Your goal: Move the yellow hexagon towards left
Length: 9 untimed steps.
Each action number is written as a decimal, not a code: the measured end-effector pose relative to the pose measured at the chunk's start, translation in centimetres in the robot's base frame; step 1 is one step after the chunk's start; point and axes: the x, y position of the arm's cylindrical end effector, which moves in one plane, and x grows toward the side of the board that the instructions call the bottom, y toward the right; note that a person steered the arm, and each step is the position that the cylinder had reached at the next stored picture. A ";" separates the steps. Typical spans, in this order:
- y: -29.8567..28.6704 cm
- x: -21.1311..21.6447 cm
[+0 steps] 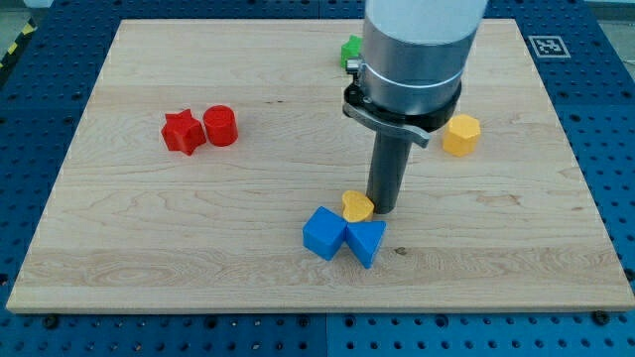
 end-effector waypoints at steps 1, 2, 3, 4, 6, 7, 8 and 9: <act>2.2 -1.6; 3.3 -5.2; 3.3 -6.4; 3.3 -6.2; 13.2 -3.1; 18.9 -8.5; 15.1 -10.0; 11.9 -9.7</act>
